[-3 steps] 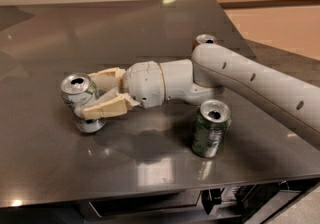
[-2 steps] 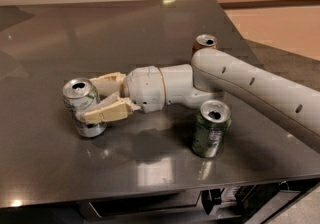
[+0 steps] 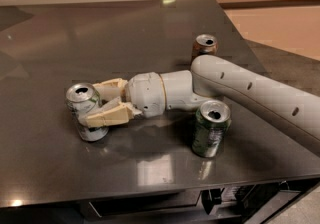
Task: Place 7up can upright
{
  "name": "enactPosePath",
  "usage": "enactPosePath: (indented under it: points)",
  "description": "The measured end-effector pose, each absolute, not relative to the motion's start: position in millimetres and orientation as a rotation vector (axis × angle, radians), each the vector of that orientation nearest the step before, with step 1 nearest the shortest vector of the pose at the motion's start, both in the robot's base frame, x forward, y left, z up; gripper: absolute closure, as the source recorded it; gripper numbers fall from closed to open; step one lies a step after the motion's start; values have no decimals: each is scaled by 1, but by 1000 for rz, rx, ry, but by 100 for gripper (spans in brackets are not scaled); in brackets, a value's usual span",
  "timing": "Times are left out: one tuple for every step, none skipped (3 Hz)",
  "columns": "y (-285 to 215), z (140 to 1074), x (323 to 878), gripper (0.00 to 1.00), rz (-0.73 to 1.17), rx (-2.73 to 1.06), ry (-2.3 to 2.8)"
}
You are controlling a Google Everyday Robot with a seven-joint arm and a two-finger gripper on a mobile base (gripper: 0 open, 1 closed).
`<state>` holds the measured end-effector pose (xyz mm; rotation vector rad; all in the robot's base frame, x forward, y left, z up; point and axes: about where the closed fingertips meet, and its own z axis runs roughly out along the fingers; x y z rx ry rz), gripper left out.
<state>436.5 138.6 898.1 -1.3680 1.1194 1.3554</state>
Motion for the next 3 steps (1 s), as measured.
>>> enactPosePath:
  points:
    - [141,899,435,20,1357,-1372,1115]
    - [143,900,433,0,1359,-1378,1111]
    - [143,900,433,0,1359,-1378,1111]
